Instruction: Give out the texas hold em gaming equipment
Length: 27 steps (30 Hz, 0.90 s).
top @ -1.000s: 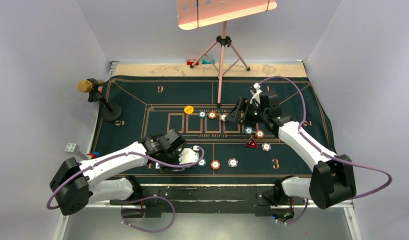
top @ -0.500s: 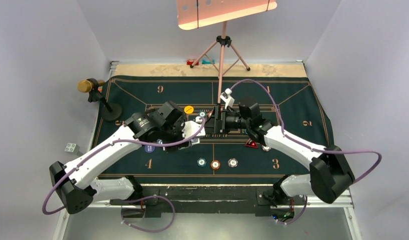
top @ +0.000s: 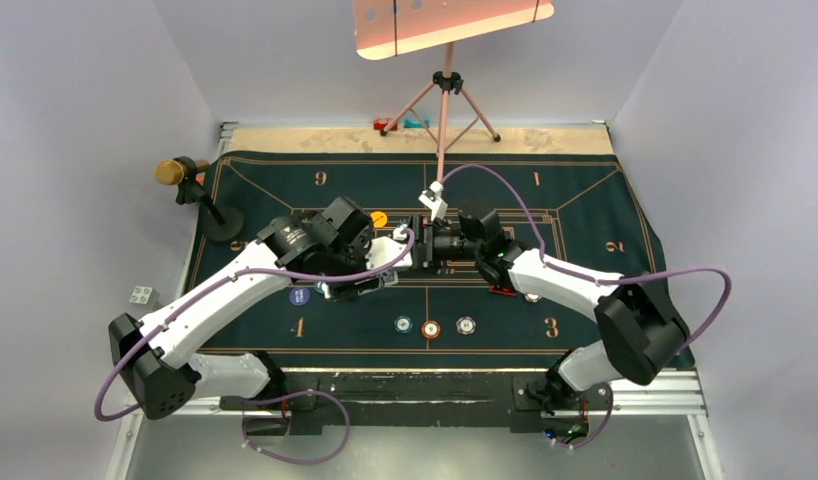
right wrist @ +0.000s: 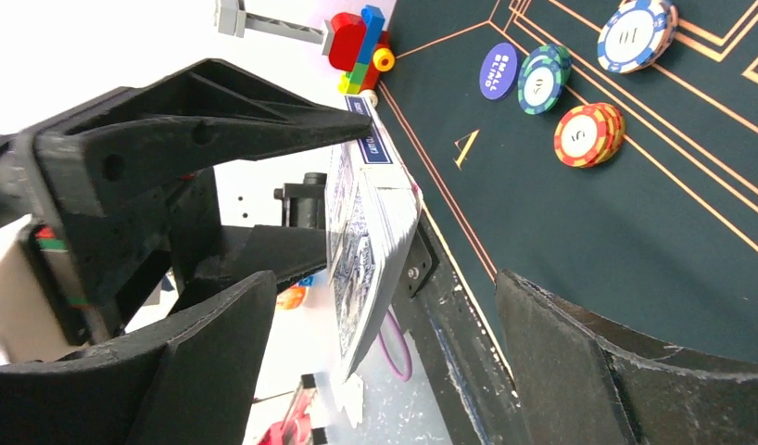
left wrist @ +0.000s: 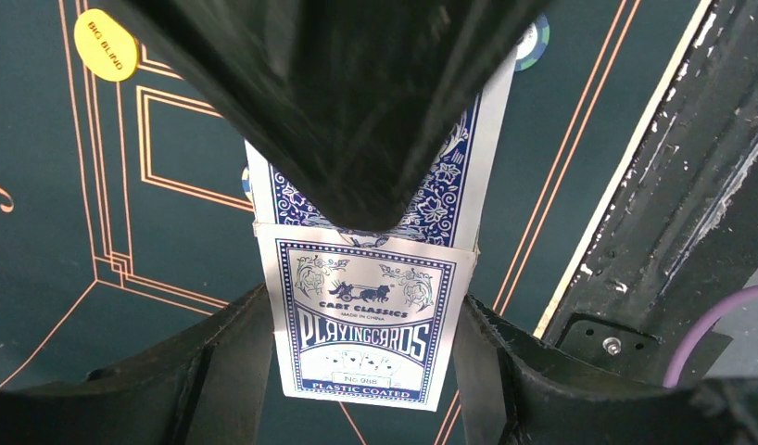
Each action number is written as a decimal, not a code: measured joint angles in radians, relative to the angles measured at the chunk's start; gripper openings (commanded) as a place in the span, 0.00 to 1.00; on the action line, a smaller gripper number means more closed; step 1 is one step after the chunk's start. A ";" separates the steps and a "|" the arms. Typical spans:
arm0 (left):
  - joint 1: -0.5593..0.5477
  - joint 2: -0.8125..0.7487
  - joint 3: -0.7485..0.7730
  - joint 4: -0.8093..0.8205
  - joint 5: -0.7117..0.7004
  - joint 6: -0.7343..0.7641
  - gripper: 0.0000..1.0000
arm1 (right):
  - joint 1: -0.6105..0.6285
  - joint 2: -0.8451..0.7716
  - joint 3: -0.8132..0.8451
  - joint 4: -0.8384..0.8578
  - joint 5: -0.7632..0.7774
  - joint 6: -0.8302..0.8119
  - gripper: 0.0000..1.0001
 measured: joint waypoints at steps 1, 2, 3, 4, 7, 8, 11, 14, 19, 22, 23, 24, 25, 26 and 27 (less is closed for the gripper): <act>0.002 0.001 0.003 0.001 -0.002 0.000 0.00 | 0.008 0.012 0.003 0.008 0.000 0.007 0.90; 0.005 0.002 0.009 0.000 -0.004 -0.002 0.00 | 0.014 0.025 0.007 0.016 0.000 0.014 0.89; 0.008 0.005 0.015 0.001 -0.004 -0.004 0.00 | 0.019 0.040 0.011 0.031 0.001 0.024 0.88; 0.011 0.008 0.022 0.001 -0.004 -0.006 0.00 | 0.024 0.046 0.013 0.037 0.002 0.029 0.87; 0.017 0.018 0.040 0.006 -0.004 -0.007 0.00 | 0.035 0.072 0.016 0.071 0.003 0.059 0.84; 0.019 0.020 0.042 0.008 -0.004 -0.008 0.00 | 0.039 0.079 0.021 0.080 0.004 0.067 0.82; 0.021 0.030 0.050 0.008 -0.003 -0.008 0.00 | 0.049 0.108 0.043 0.116 0.005 0.092 0.76; 0.023 0.040 0.056 0.008 -0.003 -0.012 0.00 | 0.061 0.138 0.060 0.154 0.008 0.114 0.63; 0.027 0.046 0.063 0.008 -0.003 -0.025 0.08 | 0.074 0.181 0.065 0.206 0.008 0.152 0.45; 0.029 0.046 0.066 0.010 -0.003 -0.025 0.23 | 0.077 0.196 0.065 0.224 0.008 0.172 0.34; 0.033 0.046 0.067 0.011 -0.003 -0.026 0.33 | 0.077 0.196 0.065 0.228 0.008 0.177 0.30; 0.038 0.046 0.067 0.014 0.000 -0.026 0.50 | 0.077 0.196 0.065 0.236 0.008 0.182 0.26; 0.044 0.046 0.068 0.016 0.004 -0.027 0.70 | 0.077 0.196 0.065 0.244 0.008 0.184 0.23; 0.054 0.046 0.069 0.018 0.011 -0.029 0.91 | 0.077 0.196 0.065 0.251 0.009 0.192 0.21; 0.062 0.046 0.071 0.021 0.018 -0.029 0.98 | 0.076 0.196 0.065 0.255 0.011 0.197 0.20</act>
